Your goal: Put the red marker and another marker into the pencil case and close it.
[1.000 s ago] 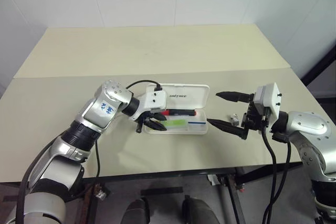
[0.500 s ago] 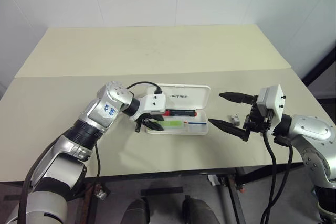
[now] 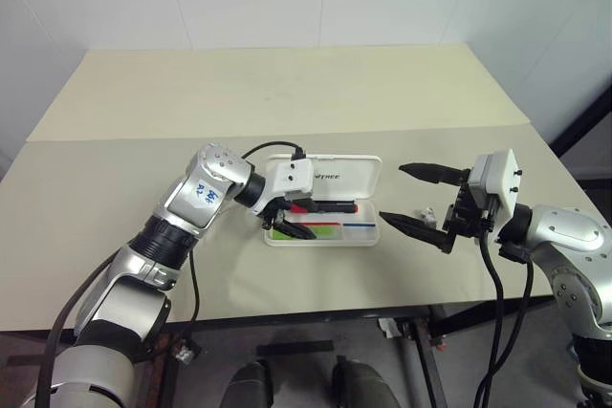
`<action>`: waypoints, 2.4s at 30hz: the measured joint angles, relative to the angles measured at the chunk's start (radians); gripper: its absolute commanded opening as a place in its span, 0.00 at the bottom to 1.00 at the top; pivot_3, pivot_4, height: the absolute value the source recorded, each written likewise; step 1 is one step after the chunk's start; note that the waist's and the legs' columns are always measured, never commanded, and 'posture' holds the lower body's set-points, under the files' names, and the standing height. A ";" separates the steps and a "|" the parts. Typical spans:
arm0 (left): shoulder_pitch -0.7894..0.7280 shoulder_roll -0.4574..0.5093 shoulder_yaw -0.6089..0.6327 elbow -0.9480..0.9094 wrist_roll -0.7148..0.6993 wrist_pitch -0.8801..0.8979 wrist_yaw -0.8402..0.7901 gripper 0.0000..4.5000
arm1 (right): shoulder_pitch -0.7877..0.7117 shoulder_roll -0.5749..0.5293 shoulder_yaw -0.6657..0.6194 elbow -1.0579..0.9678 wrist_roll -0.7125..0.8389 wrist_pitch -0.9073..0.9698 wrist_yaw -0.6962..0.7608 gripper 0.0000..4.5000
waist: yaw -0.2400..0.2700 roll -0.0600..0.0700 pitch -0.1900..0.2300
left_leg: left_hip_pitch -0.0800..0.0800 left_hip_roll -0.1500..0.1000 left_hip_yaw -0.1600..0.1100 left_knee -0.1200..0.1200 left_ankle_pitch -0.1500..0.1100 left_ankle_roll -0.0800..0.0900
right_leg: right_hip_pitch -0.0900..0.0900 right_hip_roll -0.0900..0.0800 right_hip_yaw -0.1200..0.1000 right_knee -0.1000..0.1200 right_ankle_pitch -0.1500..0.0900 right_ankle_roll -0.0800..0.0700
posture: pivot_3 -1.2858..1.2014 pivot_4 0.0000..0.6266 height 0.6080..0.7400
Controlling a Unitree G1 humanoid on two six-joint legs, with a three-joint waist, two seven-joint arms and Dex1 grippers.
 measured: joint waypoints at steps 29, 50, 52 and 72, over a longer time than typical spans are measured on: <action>0.169 0.230 0.364 0.021 -0.275 -0.280 -0.182 0.99 | 0.035 0.057 -0.060 -0.032 -0.026 0.738 -0.501 1.00 | -0.002 0.000 0.000 | 0.000 0.001 0.001 0.000 0.000 0.001 | 0.000 -0.002 0.001 0.000 0.000 0.000 | 0.52 0.24 1.00; 0.209 0.245 0.420 -0.029 -0.317 -0.284 -0.106 1.00 | -0.080 0.110 0.061 0.279 -0.190 0.513 -0.482 0.16 | -0.002 0.000 0.000 | 0.001 0.001 0.002 -0.001 0.000 0.001 | 0.000 -0.002 0.001 -0.001 0.001 0.001 | 0.52 0.24 1.00; 0.213 0.246 0.420 -0.030 -0.321 -0.283 -0.104 1.00 | -0.080 0.109 0.061 0.281 -0.194 0.508 -0.476 0.08 | -0.002 0.000 0.000 | 0.001 0.001 0.002 -0.001 0.000 0.001 | 0.000 -0.002 0.001 -0.001 0.001 0.001 | 0.52 0.24 1.00; 0.214 0.237 0.400 0.012 -0.313 -0.337 -0.108 1.00 | -0.302 -0.029 0.351 0.368 -0.256 -0.018 0.278 0.08 | -0.003 0.000 0.000 | 0.000 0.001 0.002 -0.001 0.000 0.001 | -0.001 -0.001 0.001 -0.002 0.001 0.001 | 0.52 0.24 1.00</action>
